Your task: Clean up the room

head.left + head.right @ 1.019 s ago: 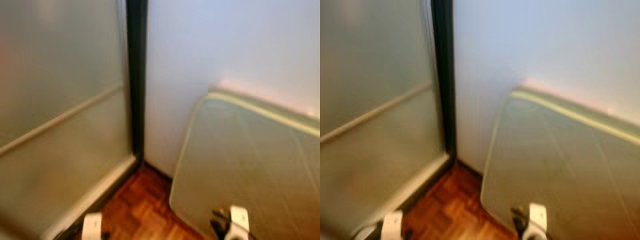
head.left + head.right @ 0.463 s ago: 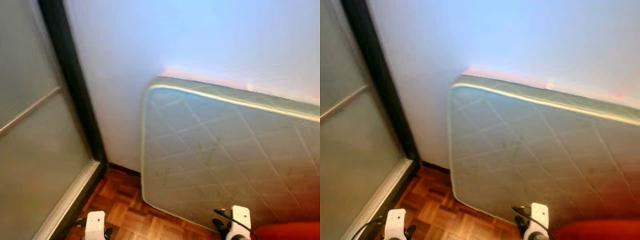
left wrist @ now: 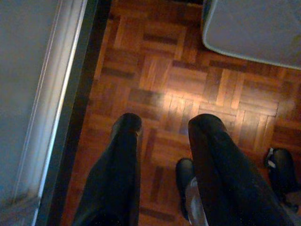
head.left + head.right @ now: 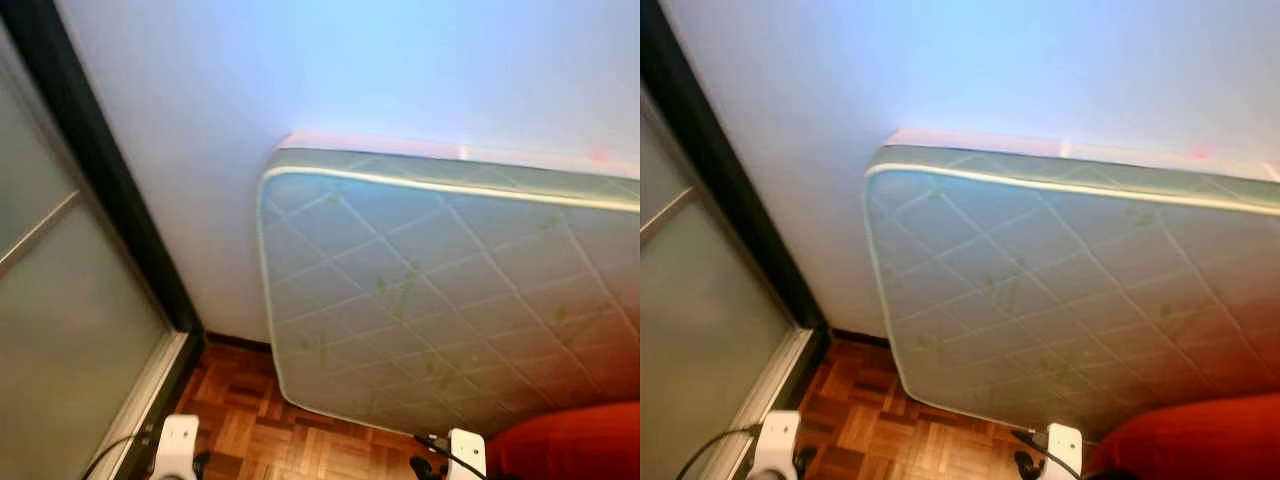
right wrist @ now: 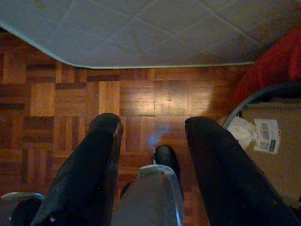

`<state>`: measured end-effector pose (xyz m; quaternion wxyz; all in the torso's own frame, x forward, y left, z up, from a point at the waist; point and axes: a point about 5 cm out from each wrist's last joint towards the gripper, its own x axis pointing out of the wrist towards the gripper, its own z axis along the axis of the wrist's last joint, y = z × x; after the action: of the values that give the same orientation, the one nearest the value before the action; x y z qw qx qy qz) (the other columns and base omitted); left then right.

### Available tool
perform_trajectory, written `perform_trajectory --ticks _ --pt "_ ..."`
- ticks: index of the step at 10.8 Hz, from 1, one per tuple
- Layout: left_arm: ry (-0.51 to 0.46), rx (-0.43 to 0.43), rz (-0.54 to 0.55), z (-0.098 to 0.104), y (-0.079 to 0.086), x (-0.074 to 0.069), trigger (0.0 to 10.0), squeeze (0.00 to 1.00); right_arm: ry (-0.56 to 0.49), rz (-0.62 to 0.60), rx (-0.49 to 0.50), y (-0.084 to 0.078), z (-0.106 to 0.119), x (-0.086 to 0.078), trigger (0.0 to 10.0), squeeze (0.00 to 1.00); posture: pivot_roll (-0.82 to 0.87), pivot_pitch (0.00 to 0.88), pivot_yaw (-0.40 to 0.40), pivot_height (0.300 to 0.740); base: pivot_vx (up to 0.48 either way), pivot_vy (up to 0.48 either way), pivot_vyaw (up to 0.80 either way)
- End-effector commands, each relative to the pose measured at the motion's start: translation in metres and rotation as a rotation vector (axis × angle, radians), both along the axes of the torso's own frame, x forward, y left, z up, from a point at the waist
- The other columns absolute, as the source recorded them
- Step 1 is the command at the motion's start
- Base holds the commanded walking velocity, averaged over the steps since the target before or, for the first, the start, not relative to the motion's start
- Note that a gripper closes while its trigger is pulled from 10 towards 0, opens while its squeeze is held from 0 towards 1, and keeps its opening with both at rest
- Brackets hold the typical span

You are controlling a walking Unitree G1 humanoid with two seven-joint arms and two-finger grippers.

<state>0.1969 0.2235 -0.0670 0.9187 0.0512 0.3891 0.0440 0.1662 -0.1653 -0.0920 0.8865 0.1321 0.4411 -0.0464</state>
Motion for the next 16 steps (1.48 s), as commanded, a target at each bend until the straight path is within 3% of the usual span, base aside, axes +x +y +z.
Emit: perform_trajectory --ticks 1,4,6,9,14,16 --pt "0.031 0.005 -0.028 -0.004 -0.004 -0.004 10.0 0.00 0.019 -0.005 -0.006 -0.003 -0.002 -0.005 10.0 0.00 0.23 0.042 -0.002 0.740 0.000 0.000 -0.80" --pt "0.059 0.017 -0.065 -0.007 -0.008 -0.007 10.0 0.00 0.003 -0.030 -0.021 -0.015 0.001 0.000 10.0 0.00 0.23 0.048 -0.007 0.740 0.000 0.000 -0.80" --pt "0.059 0.031 -0.038 -0.006 -0.003 -0.008 10.0 0.00 -0.001 -0.009 -0.012 -0.010 0.002 0.003 10.0 0.00 0.23 0.050 -0.010 0.740 0.000 -0.148 -0.80" --pt "0.098 0.074 -0.086 -0.010 -0.005 -0.015 10.0 0.00 0.005 0.011 -0.010 -0.007 0.001 0.002 10.0 0.00 0.22 0.051 -0.014 0.740 0.000 0.000 -0.80" --pt "0.086 0.055 -0.070 -0.009 -0.007 -0.012 10.0 0.00 0.009 -0.006 -0.016 -0.009 0.000 -0.001 10.0 0.00 0.20 0.045 -0.013 0.740 0.000 0.000 -0.80" --pt "0.051 0.028 -0.079 -0.007 -0.010 -0.008 10.0 0.00 -0.068 0.002 -0.063 -0.019 0.009 0.013 10.0 0.00 0.19 0.041 -0.007 0.740 0.000 0.000 -0.21"
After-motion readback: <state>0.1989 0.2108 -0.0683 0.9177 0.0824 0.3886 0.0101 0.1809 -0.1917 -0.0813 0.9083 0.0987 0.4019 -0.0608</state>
